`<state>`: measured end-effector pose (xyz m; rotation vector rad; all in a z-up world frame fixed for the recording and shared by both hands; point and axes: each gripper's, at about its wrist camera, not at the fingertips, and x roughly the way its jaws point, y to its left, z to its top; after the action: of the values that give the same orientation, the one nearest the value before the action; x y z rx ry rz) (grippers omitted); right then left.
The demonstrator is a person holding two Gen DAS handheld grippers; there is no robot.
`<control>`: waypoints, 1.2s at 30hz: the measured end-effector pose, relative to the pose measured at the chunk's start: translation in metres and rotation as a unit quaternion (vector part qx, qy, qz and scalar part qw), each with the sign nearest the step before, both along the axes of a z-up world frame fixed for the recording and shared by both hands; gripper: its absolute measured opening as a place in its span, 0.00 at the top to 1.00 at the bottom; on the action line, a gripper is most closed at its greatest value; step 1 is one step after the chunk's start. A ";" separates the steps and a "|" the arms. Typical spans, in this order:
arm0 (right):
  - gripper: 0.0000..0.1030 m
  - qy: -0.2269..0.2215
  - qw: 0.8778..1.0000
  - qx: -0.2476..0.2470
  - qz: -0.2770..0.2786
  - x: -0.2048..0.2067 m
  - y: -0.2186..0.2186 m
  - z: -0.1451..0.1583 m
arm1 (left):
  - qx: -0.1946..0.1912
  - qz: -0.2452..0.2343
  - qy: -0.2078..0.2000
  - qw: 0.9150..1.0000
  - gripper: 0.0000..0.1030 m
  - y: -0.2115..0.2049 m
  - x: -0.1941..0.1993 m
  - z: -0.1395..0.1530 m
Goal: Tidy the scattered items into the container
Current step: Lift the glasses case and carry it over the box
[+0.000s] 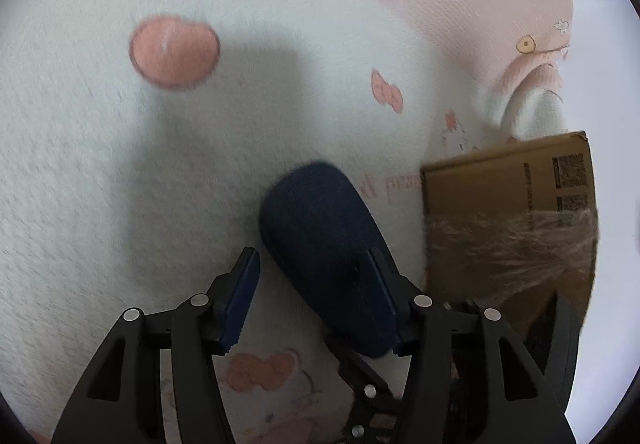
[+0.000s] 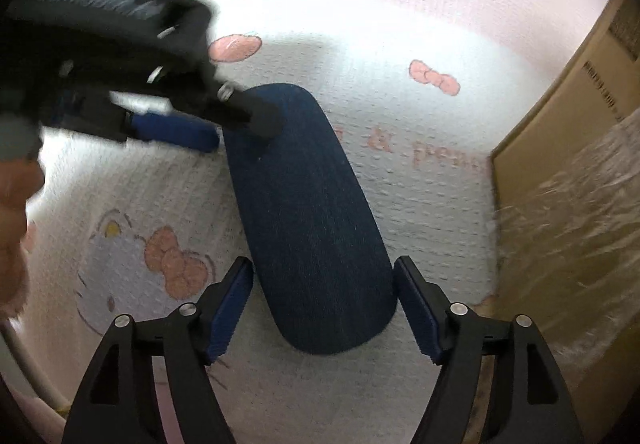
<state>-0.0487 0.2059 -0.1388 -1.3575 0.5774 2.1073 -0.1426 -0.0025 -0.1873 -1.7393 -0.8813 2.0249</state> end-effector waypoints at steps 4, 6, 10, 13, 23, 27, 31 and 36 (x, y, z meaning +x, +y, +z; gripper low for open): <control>0.30 0.028 0.999 -0.037 -0.014 0.007 0.014 -0.002 | 0.019 0.004 -0.002 1.000 0.44 0.004 0.003 -0.006; 0.30 0.038 0.998 -0.045 -0.014 0.010 0.017 -0.002 | 0.021 -0.008 0.000 1.000 0.44 0.008 0.001 -0.007; 0.30 0.043 0.998 -0.053 -0.016 0.014 0.020 -0.006 | 0.016 -0.013 0.013 1.000 0.46 0.012 0.001 -0.003; 0.33 0.050 0.997 -0.060 -0.022 0.018 0.022 -0.002 | 0.021 -0.003 0.014 1.000 0.48 0.010 0.000 -0.001; 0.36 0.082 0.997 -0.005 -0.015 0.036 0.012 0.052 | 0.052 0.019 0.065 0.996 0.51 -0.003 0.007 0.050; 0.36 0.094 0.995 0.034 -0.016 0.049 0.010 0.093 | 0.045 0.004 0.119 0.992 0.52 0.004 0.012 0.096; 0.40 0.105 0.991 0.081 -0.011 0.064 0.006 0.130 | 0.054 -0.002 0.152 0.987 0.53 0.016 0.014 0.131; 0.41 0.098 0.985 0.137 -0.022 0.082 0.004 0.168 | 0.067 -0.014 0.196 0.978 0.54 0.031 0.013 0.170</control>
<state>0.0332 0.2101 0.0295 -0.9837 0.3726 2.2043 -0.1295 0.0283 -0.0178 -1.2153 -0.8318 2.1307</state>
